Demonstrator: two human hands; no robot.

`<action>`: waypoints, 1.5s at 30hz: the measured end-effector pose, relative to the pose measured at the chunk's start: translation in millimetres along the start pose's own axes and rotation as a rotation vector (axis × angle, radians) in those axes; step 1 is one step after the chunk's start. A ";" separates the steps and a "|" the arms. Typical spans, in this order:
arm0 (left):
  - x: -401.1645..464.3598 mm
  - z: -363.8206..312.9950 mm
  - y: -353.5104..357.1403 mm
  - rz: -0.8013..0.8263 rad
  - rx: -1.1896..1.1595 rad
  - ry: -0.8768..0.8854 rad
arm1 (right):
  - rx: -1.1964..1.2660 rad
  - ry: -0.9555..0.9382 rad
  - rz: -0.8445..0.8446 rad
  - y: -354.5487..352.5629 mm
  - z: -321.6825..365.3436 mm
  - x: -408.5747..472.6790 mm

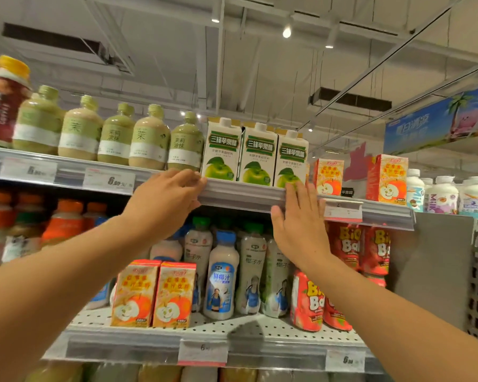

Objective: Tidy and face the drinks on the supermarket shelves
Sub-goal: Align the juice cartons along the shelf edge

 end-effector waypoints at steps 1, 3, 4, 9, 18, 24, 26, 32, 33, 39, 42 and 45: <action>-1.6 -1.3 1.4 -0.001 -0.019 -0.015 | -0.010 0.017 0.018 2.4 3.7 -4.8; -1.5 -6.0 5.5 -0.012 -0.025 -0.041 | -0.048 0.020 0.050 6.4 8.9 -16.3; -0.9 -8.4 8.0 -0.027 -0.012 -0.049 | -0.058 0.016 0.066 7.8 11.0 -22.8; -0.5 -12.6 12.1 -0.085 -0.009 -0.122 | 0.022 -0.075 0.115 23.1 33.9 -64.7; -2.6 -14.7 13.0 -0.125 -0.021 -0.124 | -0.017 -0.355 0.418 101.7 111.3 -88.4; -1.9 -16.6 12.6 -0.113 -0.018 -0.126 | 0.239 -0.193 0.413 98.8 120.6 -78.2; -1.3 -16.8 11.4 -0.104 -0.013 -0.125 | 0.317 -0.148 0.489 92.3 122.4 -77.2; 11.8 -26.0 3.7 0.031 0.017 -0.161 | 0.247 -0.267 0.440 29.3 77.0 -85.9; 15.2 -29.4 2.2 0.068 0.018 -0.177 | 0.235 -0.291 0.436 10.6 60.0 -84.5; 50.0 -79.0 3.6 0.158 0.073 -0.076 | 0.311 -0.255 0.265 -116.0 -35.7 -32.8; 76.1 -122.5 5.0 0.219 0.016 -0.064 | 0.234 -0.227 0.144 -160.9 -70.9 19.2; 90.8 -142.8 5.8 0.264 0.120 -0.176 | 0.042 -0.224 0.141 -180.5 -93.7 68.6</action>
Point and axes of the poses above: each hand's wrist, its own x-axis towards the middle knuckle, its own y-axis out of the palm, z = x × y, the point moved 1 cm from there along x, towards the middle knuckle
